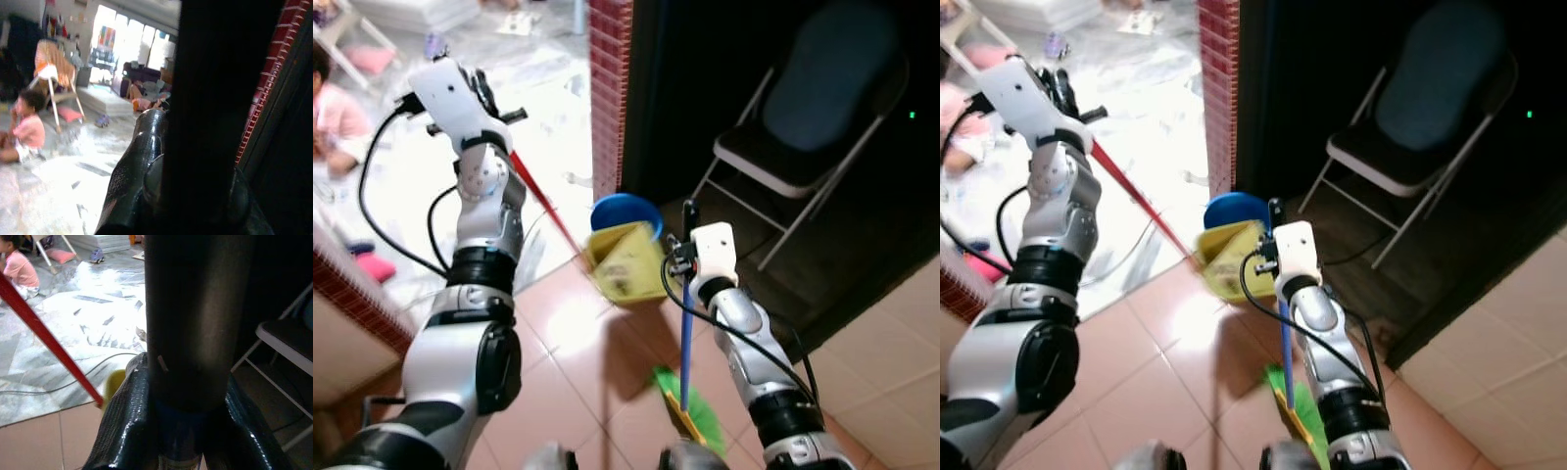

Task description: Sweep floor

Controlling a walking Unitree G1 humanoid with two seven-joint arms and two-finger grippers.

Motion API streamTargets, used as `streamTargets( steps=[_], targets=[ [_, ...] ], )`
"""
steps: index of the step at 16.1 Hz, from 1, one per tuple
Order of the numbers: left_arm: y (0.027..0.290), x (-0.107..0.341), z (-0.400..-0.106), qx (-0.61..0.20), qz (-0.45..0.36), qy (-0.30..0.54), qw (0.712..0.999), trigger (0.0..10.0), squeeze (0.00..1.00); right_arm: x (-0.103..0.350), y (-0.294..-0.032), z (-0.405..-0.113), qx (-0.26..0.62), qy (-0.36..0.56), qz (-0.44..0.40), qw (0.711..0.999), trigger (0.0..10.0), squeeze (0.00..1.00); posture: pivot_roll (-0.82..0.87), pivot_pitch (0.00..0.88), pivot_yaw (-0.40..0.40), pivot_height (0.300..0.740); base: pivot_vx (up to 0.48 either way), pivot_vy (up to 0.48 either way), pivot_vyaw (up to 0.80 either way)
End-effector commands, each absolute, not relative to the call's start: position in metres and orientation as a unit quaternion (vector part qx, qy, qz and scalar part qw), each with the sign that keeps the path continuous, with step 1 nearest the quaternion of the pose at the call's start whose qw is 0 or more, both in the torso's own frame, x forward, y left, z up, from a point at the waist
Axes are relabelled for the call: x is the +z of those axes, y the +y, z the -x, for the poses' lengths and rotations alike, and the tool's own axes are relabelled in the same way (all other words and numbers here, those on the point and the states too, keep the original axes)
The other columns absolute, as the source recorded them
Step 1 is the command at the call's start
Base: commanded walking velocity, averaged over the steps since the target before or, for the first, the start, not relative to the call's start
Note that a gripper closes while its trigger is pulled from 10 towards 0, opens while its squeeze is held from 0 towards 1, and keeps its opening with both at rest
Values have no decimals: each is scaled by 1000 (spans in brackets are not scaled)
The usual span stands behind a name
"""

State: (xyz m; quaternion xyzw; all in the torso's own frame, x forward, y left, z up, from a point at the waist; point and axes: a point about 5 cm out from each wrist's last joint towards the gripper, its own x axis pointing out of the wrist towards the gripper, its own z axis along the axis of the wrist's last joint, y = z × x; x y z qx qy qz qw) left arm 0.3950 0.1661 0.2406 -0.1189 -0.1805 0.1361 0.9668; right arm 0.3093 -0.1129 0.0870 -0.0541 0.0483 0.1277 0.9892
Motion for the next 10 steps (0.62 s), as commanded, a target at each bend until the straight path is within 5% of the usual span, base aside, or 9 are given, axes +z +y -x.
streamTargets(
  steps=[1,10],
  targets=[
    [156,265,-394,119,146,-223,957,10000,0,94,-118,-310,123,33,53,990,10000,0,-147,0,15,740,439,0,0],
    [161,267,-393,149,95,-245,953,10000,0,90,-112,-305,142,42,51,988,10000,0,-153,0,19,740,438,0,0]
  ],
)
